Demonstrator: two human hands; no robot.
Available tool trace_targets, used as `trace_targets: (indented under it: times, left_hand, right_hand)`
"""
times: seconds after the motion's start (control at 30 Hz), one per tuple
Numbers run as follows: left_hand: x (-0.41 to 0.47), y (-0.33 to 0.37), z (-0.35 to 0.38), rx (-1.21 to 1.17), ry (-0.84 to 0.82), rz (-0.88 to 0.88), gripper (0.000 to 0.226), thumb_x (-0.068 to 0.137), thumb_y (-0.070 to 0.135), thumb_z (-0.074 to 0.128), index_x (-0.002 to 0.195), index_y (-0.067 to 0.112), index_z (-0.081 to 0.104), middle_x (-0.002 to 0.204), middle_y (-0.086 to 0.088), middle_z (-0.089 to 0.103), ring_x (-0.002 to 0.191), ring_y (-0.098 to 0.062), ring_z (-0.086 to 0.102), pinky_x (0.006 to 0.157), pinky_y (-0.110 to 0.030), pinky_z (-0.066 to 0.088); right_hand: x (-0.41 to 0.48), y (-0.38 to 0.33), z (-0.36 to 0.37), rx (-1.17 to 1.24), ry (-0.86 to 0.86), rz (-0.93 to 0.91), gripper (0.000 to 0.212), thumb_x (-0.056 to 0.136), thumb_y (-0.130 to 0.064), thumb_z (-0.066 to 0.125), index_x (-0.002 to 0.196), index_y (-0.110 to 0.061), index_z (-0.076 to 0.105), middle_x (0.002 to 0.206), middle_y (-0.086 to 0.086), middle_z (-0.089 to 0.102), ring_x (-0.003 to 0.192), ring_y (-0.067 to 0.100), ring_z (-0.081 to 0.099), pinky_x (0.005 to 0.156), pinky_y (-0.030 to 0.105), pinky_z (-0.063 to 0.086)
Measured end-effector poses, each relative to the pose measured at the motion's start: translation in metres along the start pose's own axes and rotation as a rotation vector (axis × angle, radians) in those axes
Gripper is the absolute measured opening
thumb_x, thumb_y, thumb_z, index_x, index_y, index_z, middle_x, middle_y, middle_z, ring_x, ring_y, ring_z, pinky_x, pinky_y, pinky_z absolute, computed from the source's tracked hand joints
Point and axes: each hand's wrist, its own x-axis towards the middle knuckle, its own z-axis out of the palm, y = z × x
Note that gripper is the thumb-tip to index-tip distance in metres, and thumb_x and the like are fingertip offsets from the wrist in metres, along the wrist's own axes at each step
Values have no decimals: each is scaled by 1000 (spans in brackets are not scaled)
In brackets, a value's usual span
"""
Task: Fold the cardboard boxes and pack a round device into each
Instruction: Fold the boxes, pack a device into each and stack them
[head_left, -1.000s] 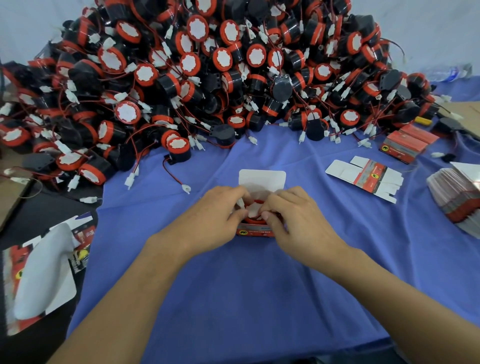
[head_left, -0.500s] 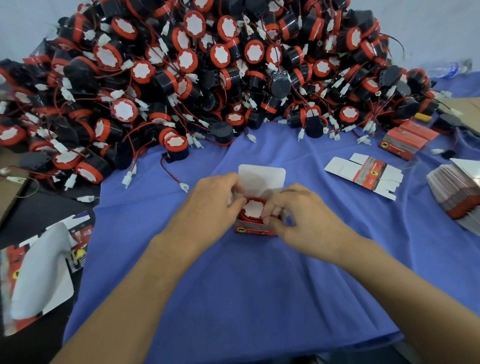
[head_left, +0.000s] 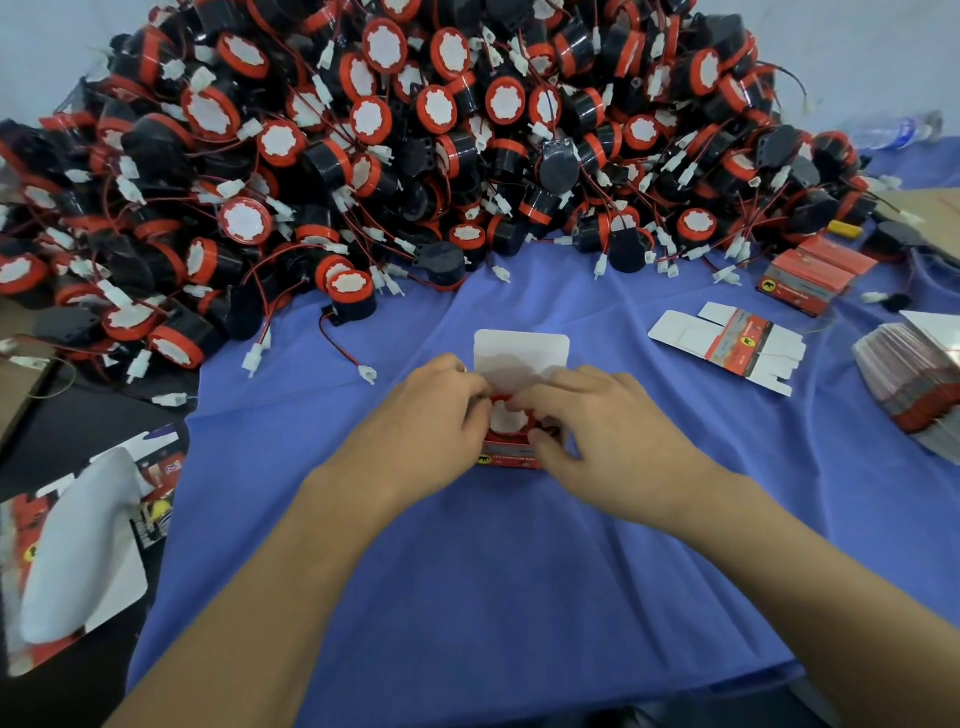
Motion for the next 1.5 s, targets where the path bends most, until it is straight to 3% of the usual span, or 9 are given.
trace_targets:
  times: [0.2, 0.5, 0.63, 0.77, 0.93, 1.07, 1.2, 1.33, 1.5]
  left_hand:
    - [3, 6, -8, 91, -119, -37, 27, 105, 31, 44, 91, 18, 63, 99, 2, 47, 90, -21, 56, 83, -45, 51]
    - [5, 9, 1, 131, -217, -133, 39, 109, 34, 32, 85, 15, 56, 100, -2, 46, 88, -19, 50, 76, -37, 43]
    - [3, 8, -2, -20, -251, -96, 28, 104, 41, 37, 84, 26, 51, 95, 3, 47, 86, -17, 53, 68, -31, 41]
    - [-2, 5, -1, -114, -153, -62, 13, 102, 36, 48, 101, 23, 46, 87, 3, 60, 78, -16, 59, 64, -35, 49]
    - [-1, 2, -2, -40, -115, -44, 15, 102, 26, 50, 89, 20, 56, 89, 0, 64, 81, -21, 61, 76, -49, 54]
    - [0, 3, 1, -34, -95, -97, 12, 94, 27, 58, 82, 26, 58, 86, 7, 65, 79, -16, 62, 69, -42, 56]
    - [5, 6, 6, -116, -89, -196, 5, 92, 24, 61, 89, 25, 57, 86, 10, 61, 77, -7, 57, 56, -26, 40]
    - [4, 8, 15, -310, -54, -272, 24, 90, 20, 64, 106, 21, 46, 93, 5, 58, 77, -10, 55, 57, -26, 40]
    - [-4, 10, 28, -480, 176, -268, 34, 82, 6, 66, 101, 23, 45, 96, 2, 59, 77, -15, 52, 62, -28, 41]
  right_hand:
    - [-2, -7, -1, -109, 6, 0, 33, 97, -54, 48, 115, -37, 70, 114, -18, 62, 103, 12, 56, 93, 32, 35]
    - [-2, -8, 7, -37, 100, 75, 24, 103, -37, 51, 99, -28, 73, 113, -17, 66, 98, 18, 58, 81, 35, 40]
    - [1, -7, 8, -7, 165, 90, 13, 99, -34, 61, 92, -26, 68, 87, -11, 63, 83, 19, 58, 74, 36, 39]
    - [3, -6, 10, 44, 169, 115, 9, 95, -29, 67, 88, -25, 69, 82, -11, 59, 84, 20, 57, 76, 38, 44]
    - [4, -3, 11, 160, 134, 126, 6, 90, -29, 73, 85, -28, 72, 81, -16, 56, 88, 14, 54, 78, 40, 50]
    - [0, -2, 8, 264, 117, 139, 12, 89, -30, 75, 82, -29, 64, 83, -18, 57, 86, 8, 51, 78, 36, 49]
    - [-6, -1, 2, 235, 53, 68, 9, 91, -27, 70, 83, -26, 66, 91, -21, 57, 92, 13, 56, 83, 41, 50]
    - [-7, 0, -1, 235, 41, 58, 11, 88, -22, 68, 78, -24, 66, 94, -19, 61, 95, 14, 59, 84, 40, 50]
    - [-12, -5, 6, -47, 125, -66, 13, 90, -25, 63, 78, -20, 60, 97, -9, 62, 91, 21, 59, 79, 39, 43]
